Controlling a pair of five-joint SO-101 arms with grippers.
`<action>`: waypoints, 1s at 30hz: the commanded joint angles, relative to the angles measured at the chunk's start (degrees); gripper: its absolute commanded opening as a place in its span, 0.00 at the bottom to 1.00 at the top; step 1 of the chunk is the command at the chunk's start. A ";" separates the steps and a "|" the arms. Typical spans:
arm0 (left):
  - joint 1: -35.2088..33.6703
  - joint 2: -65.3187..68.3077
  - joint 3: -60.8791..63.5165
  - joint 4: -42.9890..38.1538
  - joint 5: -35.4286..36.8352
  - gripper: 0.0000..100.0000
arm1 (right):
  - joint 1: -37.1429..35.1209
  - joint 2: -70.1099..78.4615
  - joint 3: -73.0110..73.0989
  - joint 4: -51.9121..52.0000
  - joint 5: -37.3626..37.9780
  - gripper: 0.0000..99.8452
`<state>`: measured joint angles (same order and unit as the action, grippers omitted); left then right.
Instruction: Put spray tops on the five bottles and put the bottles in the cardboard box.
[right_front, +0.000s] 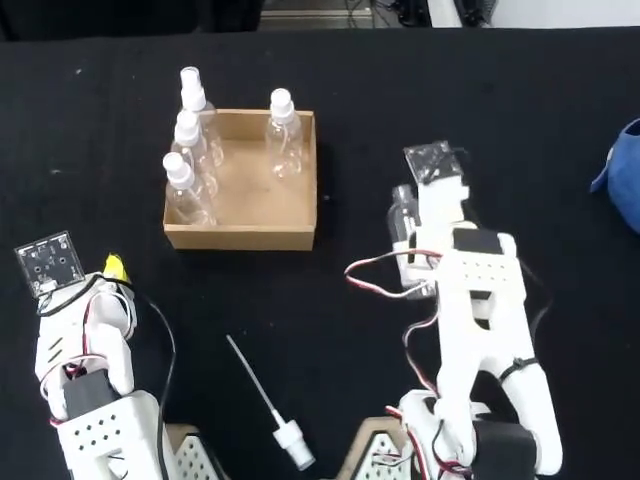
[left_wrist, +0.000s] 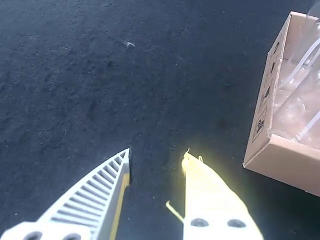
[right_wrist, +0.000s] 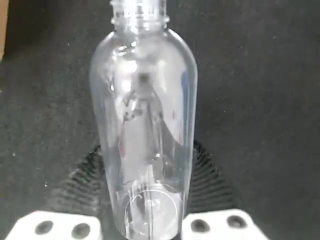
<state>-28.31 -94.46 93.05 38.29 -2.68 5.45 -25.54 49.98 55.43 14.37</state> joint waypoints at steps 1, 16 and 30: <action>-0.13 -0.70 -0.40 -0.97 -0.44 0.03 | 1.49 -3.12 1.10 -2.64 -0.79 0.04; -0.13 -0.70 -0.40 -0.97 -0.44 0.03 | 1.32 -3.56 -5.67 9.05 -0.70 0.26; -0.57 -0.70 -0.75 -1.32 -0.18 0.03 | 1.23 -3.65 -11.30 14.68 4.92 0.08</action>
<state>-28.31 -94.46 93.05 38.29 -2.68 5.54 -25.54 41.98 69.49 18.59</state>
